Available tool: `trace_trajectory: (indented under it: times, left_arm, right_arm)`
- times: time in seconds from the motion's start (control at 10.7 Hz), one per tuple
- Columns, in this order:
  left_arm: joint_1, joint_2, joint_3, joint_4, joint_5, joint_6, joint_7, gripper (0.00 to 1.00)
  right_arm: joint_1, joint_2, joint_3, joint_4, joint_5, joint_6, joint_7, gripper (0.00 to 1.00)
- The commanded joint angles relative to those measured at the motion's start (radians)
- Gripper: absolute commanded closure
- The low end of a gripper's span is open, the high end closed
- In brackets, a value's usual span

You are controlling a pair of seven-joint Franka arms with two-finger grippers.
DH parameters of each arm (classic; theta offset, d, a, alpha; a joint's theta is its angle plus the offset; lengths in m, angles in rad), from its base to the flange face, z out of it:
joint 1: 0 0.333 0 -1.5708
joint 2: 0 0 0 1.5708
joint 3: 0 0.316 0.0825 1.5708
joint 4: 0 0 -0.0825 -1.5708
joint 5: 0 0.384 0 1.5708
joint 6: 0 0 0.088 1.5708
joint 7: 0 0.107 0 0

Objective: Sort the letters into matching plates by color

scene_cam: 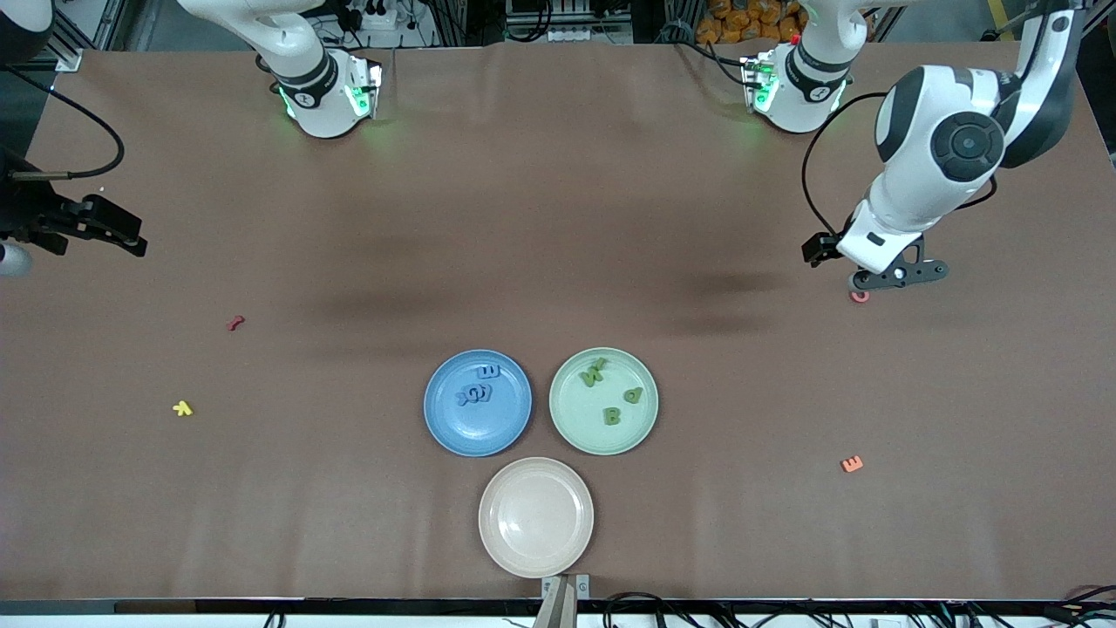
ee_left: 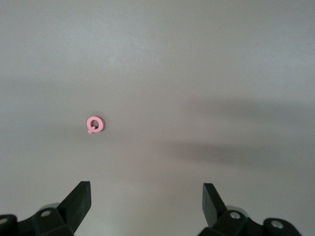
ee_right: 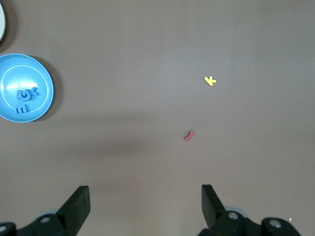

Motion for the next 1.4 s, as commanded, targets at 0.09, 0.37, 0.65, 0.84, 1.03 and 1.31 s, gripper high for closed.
trace_trajectory:
  times: [0.09,0.37,0.65,0.84,1.03,1.31]
  left_arm:
    - [0.011,-0.012,-0.005,0.115,-0.066,-0.171,0.093,0.0]
    - [0.009,-0.032,-0.005,0.212,-0.067,-0.306,0.116,0.0]
    - [0.011,-0.032,0.005,0.353,-0.067,-0.32,0.118,0.0]
    - [0.028,-0.028,0.008,0.44,-0.067,-0.326,0.118,0.0]
    - [0.029,-0.022,0.008,0.52,-0.067,-0.326,0.122,0.0]
    - [0.028,0.035,0.009,0.647,-0.065,-0.378,0.178,0.0]
  right_arm:
    - [0.001,-0.021,0.004,-0.014,-0.018,-0.001,0.02,0.0]
    - [0.001,-0.021,0.004,-0.014,-0.018,0.0,0.02,0.0]
    - [0.001,-0.02,0.004,-0.014,-0.018,0.0,0.02,0.0]
    - [0.002,-0.02,0.004,-0.014,-0.018,0.0,0.02,0.0]
    - [0.002,-0.02,0.004,-0.014,-0.018,0.002,0.02,0.0]
    - [0.004,-0.018,0.004,-0.015,-0.018,0.002,0.02,0.0]
